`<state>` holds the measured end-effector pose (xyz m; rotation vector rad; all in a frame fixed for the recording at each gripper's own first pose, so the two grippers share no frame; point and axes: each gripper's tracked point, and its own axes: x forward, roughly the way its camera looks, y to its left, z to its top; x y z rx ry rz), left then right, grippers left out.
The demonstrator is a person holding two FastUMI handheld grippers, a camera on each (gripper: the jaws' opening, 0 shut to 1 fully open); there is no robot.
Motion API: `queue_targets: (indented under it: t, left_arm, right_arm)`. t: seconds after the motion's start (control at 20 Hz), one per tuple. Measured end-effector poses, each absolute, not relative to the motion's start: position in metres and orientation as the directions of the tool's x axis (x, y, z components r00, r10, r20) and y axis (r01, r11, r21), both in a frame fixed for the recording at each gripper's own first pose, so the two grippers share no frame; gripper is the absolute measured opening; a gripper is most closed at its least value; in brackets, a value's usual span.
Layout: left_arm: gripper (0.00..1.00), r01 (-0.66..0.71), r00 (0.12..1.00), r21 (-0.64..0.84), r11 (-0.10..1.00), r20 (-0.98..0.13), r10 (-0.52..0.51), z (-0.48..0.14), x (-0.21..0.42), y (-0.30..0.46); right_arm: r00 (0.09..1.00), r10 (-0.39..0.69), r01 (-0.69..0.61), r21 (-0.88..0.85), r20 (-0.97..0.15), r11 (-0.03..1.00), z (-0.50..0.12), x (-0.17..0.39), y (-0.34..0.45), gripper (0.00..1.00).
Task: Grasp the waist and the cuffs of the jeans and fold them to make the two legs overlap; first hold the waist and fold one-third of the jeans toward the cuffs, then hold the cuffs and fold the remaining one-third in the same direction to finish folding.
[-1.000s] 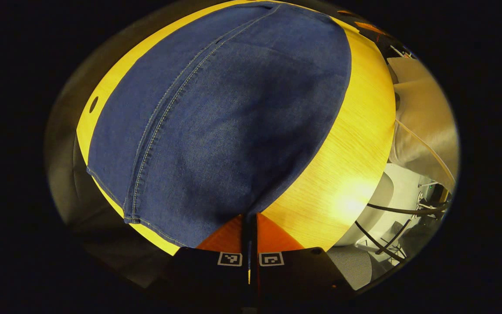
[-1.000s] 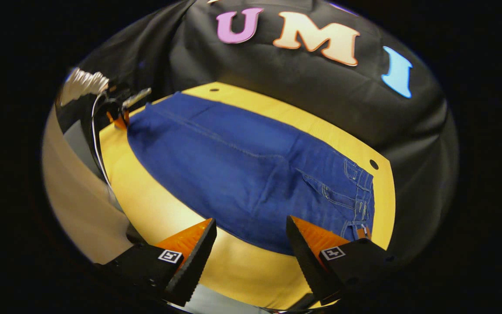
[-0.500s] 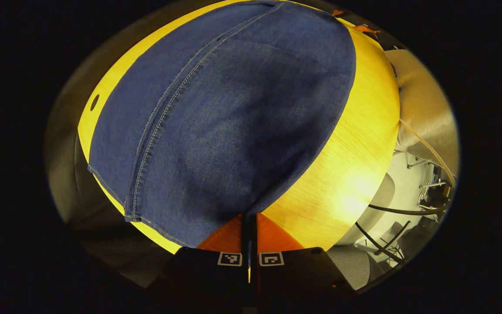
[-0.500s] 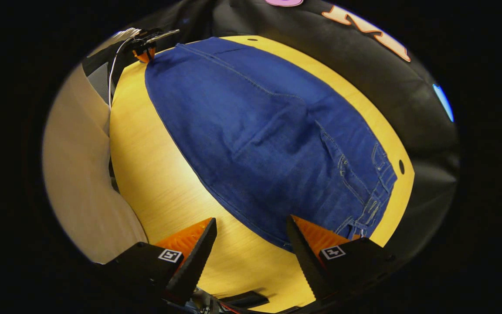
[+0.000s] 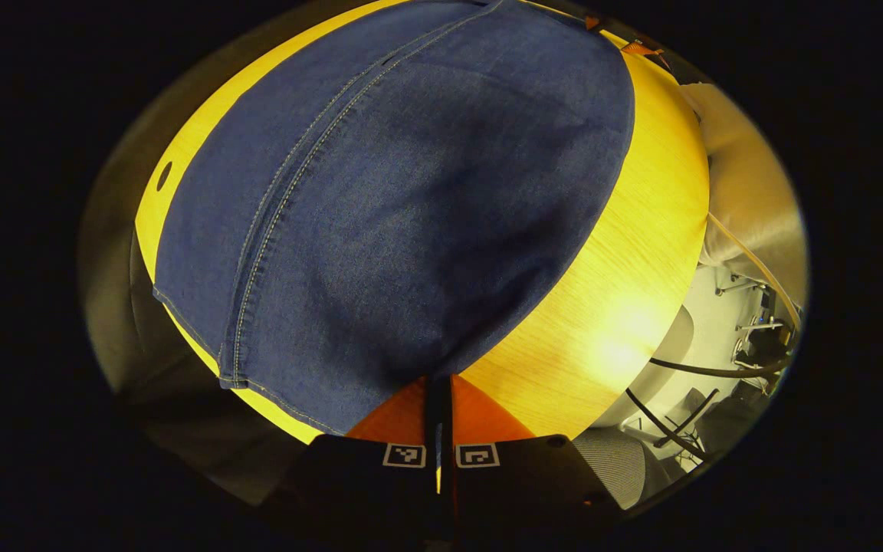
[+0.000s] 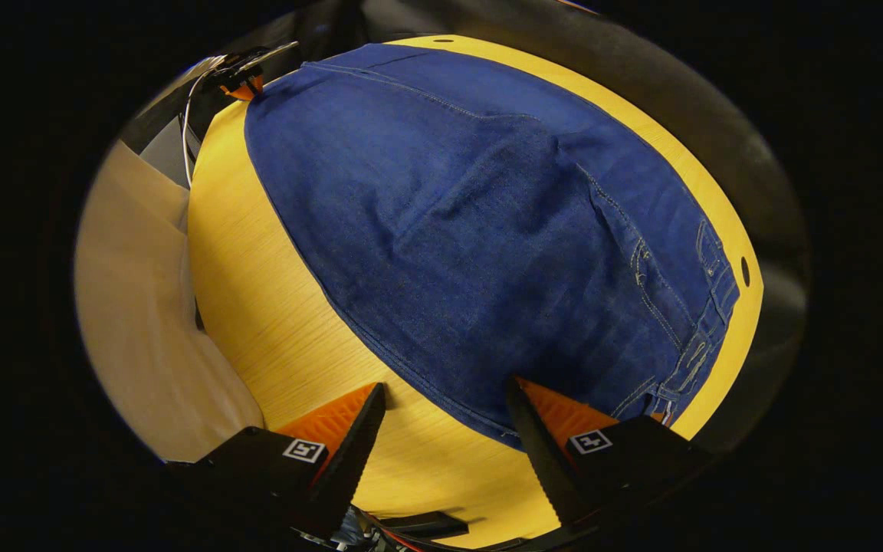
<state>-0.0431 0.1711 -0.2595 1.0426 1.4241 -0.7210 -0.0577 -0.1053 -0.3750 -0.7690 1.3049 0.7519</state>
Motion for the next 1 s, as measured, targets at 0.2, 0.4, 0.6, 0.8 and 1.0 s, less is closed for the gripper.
queue_targets:
  t: [0.2,0.4,0.6,0.8,1.0]
  left_arm:
    - [0.00,0.897,0.055,0.132,0.422,-0.980,0.189,-0.260,-0.043,0.171]
    - [0.00,0.898,0.074,0.145,0.415,-0.980,0.183,-0.261,-0.043,0.171]
    - [0.00,0.886,0.080,0.155,0.438,-0.979,0.185,-0.260,-0.041,0.171]
    - [0.00,0.882,0.089,0.162,0.442,-0.979,0.181,-0.262,-0.041,0.171]
    - [0.00,0.866,0.106,0.178,0.466,-0.978,0.177,-0.263,-0.042,0.171]
  right_arm:
    - [0.109,0.033,-0.833,-0.073,-0.993,0.549,-0.376,-0.057,-0.105,0.98]
    - [0.106,0.019,-0.822,-0.077,-0.994,0.565,-0.375,-0.057,-0.104,0.98]
    - [0.100,-0.002,-0.805,-0.082,-0.995,0.588,-0.377,-0.035,-0.109,0.58]
    - [0.105,-0.012,-0.795,-0.091,-0.994,0.600,-0.373,-0.031,-0.108,0.38]
    - [0.121,-0.045,-0.756,-0.121,-0.992,0.644,-0.372,-0.027,-0.110,0.13]
